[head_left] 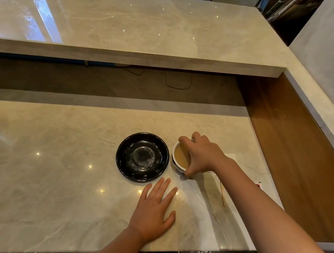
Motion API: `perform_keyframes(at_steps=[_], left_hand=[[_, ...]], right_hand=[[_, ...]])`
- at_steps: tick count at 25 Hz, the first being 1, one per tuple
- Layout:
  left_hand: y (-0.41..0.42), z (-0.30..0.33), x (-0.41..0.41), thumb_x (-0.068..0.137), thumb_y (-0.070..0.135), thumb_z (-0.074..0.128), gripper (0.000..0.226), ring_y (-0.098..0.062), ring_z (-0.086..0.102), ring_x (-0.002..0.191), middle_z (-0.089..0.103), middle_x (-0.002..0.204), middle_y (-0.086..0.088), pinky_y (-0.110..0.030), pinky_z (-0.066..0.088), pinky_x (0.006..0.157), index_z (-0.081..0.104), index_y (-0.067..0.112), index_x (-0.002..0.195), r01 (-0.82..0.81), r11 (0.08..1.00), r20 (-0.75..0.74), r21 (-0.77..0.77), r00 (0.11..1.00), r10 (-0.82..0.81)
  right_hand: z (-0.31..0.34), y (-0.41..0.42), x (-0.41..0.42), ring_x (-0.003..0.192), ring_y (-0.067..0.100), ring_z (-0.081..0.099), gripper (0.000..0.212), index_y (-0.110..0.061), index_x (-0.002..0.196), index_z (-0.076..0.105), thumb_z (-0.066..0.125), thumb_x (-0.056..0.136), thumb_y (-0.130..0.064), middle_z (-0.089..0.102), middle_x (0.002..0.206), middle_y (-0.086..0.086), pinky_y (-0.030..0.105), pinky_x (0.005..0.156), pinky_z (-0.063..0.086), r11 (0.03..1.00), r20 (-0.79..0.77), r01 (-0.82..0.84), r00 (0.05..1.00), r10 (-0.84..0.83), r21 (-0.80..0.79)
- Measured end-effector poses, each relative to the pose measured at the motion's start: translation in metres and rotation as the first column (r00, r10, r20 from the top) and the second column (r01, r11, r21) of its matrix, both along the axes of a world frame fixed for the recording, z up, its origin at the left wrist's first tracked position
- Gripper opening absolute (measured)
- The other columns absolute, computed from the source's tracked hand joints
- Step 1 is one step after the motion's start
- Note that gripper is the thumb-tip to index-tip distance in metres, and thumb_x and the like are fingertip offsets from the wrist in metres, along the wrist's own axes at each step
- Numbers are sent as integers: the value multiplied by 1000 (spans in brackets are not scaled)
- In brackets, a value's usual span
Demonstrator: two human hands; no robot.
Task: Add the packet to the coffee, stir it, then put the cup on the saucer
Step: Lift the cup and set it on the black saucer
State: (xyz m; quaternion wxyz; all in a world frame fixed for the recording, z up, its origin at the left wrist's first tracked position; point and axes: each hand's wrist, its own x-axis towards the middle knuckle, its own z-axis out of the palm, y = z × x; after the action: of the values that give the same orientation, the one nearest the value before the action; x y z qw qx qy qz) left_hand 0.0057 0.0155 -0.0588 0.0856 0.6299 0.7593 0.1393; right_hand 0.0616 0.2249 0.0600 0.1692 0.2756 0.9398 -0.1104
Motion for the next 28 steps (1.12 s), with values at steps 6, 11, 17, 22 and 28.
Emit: perform_keyframes(at_steps=[6,11,17,22,28], left_hand=[[0,0,0,87,48,40,58,-22,21,137,33,148,-8,-45,11,106,38,23,139,1,1000,-3,8,1000,-1],[-1,-2,-1,87,47,42,60,-20,12,139,26,151,-8,-45,8,107,36,22,141,13,1000,8,15,1000,-13],[-1,-2,-1,88,45,42,59,-22,12,139,27,151,-10,-45,7,107,37,19,141,22,999,18,24,1000,-23],[-1,-1,-1,88,44,43,59,-23,15,139,31,148,-11,-45,8,107,40,18,140,31,999,19,43,999,-32],[-2,0,-1,88,45,42,59,-23,12,139,32,148,-11,-47,8,107,38,18,140,25,998,16,59,1000,-26]], right_hand=[[16,0,-7,113,31,40,101,-29,133,23,79,52,-53,37,129,12,37,75,44,1000,-56,-21,998,22,17],[32,-11,-31,112,29,40,102,-29,133,23,79,52,-52,37,128,12,39,77,47,995,-132,-95,986,99,37],[29,-34,-68,111,30,39,100,-28,134,23,79,53,-45,35,128,12,38,74,45,984,-159,-176,972,173,-5],[15,-48,-89,111,32,39,99,-27,133,25,79,52,-45,35,129,13,39,74,44,975,-150,-220,965,215,-18],[10,-55,-102,112,32,38,97,-27,133,26,79,54,-44,35,128,12,40,76,44,972,-103,-235,967,231,-26]])
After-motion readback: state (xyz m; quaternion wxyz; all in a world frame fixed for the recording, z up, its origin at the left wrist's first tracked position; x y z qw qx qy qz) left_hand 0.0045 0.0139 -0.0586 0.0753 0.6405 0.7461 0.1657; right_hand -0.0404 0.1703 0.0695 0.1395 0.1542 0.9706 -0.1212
